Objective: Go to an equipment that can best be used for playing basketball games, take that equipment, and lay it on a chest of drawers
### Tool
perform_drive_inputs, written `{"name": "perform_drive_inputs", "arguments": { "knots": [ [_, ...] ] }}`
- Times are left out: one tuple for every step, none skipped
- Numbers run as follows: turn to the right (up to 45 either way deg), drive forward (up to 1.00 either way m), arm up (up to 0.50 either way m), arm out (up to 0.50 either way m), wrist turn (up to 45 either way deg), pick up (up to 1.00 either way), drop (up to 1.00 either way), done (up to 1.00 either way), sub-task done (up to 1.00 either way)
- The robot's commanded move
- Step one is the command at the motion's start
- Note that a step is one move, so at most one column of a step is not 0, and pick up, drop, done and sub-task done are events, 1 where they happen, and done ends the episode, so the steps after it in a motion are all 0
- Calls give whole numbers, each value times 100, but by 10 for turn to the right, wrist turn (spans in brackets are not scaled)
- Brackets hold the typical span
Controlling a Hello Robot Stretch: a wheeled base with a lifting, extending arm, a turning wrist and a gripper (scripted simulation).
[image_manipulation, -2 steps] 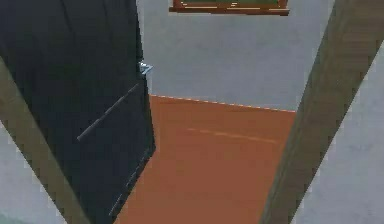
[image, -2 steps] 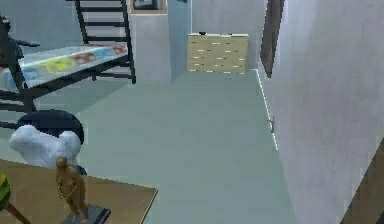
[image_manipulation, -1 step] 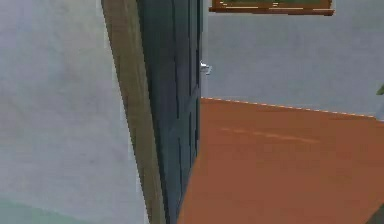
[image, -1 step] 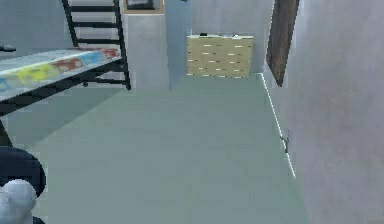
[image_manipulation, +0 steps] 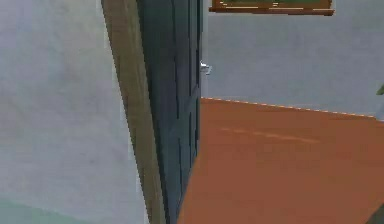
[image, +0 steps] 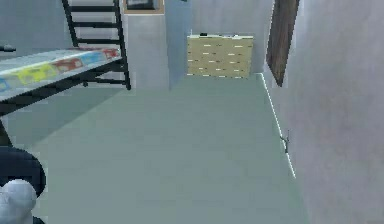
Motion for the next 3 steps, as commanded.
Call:
{"name": "perform_drive_inputs", "arguments": {
  "knots": [
    [-450, 0, 0, 0, 0, 0, 0, 0, 0],
    [-450, 0, 0, 0, 0, 0, 0, 0, 0],
    [-450, 0, 0, 0, 0, 0, 0, 0, 0]
  ]
}}
